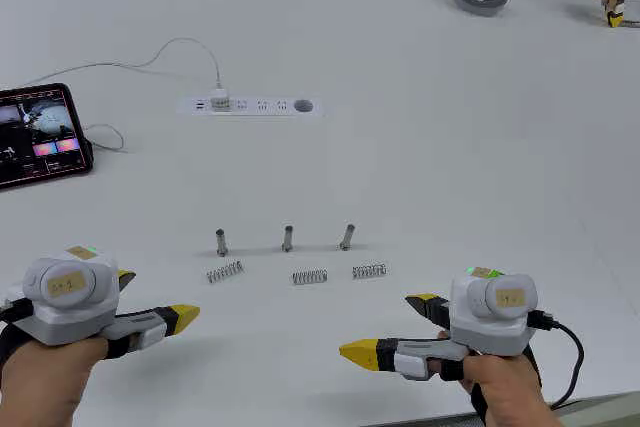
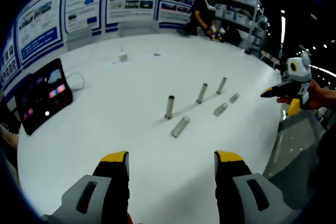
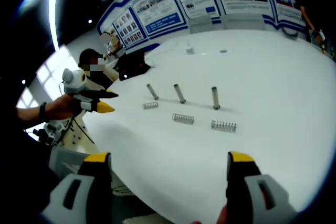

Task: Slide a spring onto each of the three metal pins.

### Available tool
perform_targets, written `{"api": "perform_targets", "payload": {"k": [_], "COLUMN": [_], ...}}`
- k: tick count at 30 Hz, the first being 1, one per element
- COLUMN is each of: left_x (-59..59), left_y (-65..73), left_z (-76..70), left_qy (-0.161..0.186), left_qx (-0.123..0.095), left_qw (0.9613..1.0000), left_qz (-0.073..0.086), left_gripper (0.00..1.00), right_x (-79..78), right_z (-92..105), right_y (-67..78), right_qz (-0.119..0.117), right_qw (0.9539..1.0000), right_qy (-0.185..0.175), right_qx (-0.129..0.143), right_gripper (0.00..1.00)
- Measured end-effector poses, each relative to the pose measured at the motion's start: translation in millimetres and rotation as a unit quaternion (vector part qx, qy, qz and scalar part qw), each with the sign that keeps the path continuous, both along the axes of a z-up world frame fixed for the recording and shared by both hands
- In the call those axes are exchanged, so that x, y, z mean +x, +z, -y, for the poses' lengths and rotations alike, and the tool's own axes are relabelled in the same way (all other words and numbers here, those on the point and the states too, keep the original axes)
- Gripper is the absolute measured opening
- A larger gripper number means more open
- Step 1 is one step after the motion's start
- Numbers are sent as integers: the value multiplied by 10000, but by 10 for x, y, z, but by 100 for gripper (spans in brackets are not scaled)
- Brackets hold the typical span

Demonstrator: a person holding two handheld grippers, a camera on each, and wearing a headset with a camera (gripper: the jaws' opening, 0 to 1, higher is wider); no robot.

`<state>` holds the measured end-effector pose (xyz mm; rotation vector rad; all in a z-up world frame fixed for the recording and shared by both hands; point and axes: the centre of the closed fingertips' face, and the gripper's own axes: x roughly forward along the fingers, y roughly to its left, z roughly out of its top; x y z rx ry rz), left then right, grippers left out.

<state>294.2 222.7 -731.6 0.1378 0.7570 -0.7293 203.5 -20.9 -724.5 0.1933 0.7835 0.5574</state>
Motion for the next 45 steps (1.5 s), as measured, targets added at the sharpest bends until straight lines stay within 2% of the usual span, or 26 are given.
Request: {"api": "perform_targets", "payload": {"k": [3, 6, 8, 13, 24, 28, 32, 35, 37, 39, 45], "left_x": [-17, -28, -20, -51, -52, -72, -83, -86, -78, -71, -45], "left_y": [32, 87, 77, 87, 126, 106, 60, 23, 17, 14, -40], "left_z": [-7, 19, 36, 66, 98, 127, 176, 212, 238, 282, 380], "left_qy": [12, -15, -59, -143, -347, -525, -716, -903, -954, -1053, -1389], "left_qx": [-45, -99, -116, -100, -25, 132, 172, 310, 325, 333, 551], "left_qw": [10000, 9999, 9999, 9998, 9994, 9985, 9973, 9954, 9949, 9939, 9887], "left_qz": [-36, 12, 27, 0, 70, 117, 73, 79, 77, 83, 133], "left_gripper": [70, 72, 73, 74, 75, 74, 74, 73, 73, 73, 73], "right_x": [8, -1, -1, 3, -21, -31, -31, -34, -38, -48, -53], "right_z": [-11, -29, -41, -72, -69, -89, -98, -109, -108, -101, -73], "right_y": [4, -8, -11, 4, -23, -31, -37, -30, -31, -35, -29], "right_qz": [43, 20, 18, 53, 38, 27, 20, 25, 24, 20, 21], "right_qw": [10000, 10000, 10000, 10000, 10000, 10000, 10000, 10000, 10000, 10000, 10000], "right_qy": [-4, 13, 24, 39, 47, 74, 73, 75, 69, 64, 22], "right_qx": [0, -2, -2, 16, -8, -23, -22, -15, -15, -30, -32], "right_gripper": [93, 93, 93, 93, 93, 93, 93, 93, 93, 93, 93]}}
